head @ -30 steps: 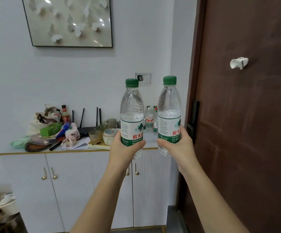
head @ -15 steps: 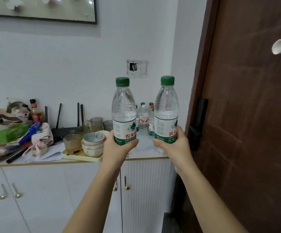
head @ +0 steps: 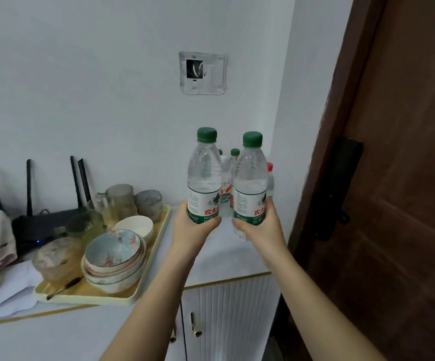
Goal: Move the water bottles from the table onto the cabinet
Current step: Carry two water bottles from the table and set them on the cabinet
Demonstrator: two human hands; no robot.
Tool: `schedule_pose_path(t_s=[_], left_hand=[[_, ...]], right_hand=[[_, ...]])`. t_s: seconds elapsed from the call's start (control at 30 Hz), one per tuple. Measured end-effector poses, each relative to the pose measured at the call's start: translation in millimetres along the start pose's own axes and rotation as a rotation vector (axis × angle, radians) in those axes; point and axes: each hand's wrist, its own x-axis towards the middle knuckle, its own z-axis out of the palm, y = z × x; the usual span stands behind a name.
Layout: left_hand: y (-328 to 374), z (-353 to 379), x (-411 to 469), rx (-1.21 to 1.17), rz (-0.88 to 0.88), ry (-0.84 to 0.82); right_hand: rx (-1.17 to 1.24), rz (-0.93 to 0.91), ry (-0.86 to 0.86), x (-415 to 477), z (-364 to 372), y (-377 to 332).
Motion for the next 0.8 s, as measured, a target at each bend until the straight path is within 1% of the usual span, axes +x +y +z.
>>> schedule_pose_path(t_s=[0.27,0.57,0.8], left_hand=[[-86.6,6.8,40.7,0.065,-0.141,-0.038],[-144.6,15.8,64.3,0.162,-0.172,-0.071],[-162.3,21.7,72.7,0.167,-0.180,0.015]], right_hand=[[-0.038,0.132,-0.008,32.7,20.3,77.3],[-0.119,0.198,-0.052,55.6,32.3,128.8],[-0.134,0.194,-0.064,73.0,32.7,152.3]])
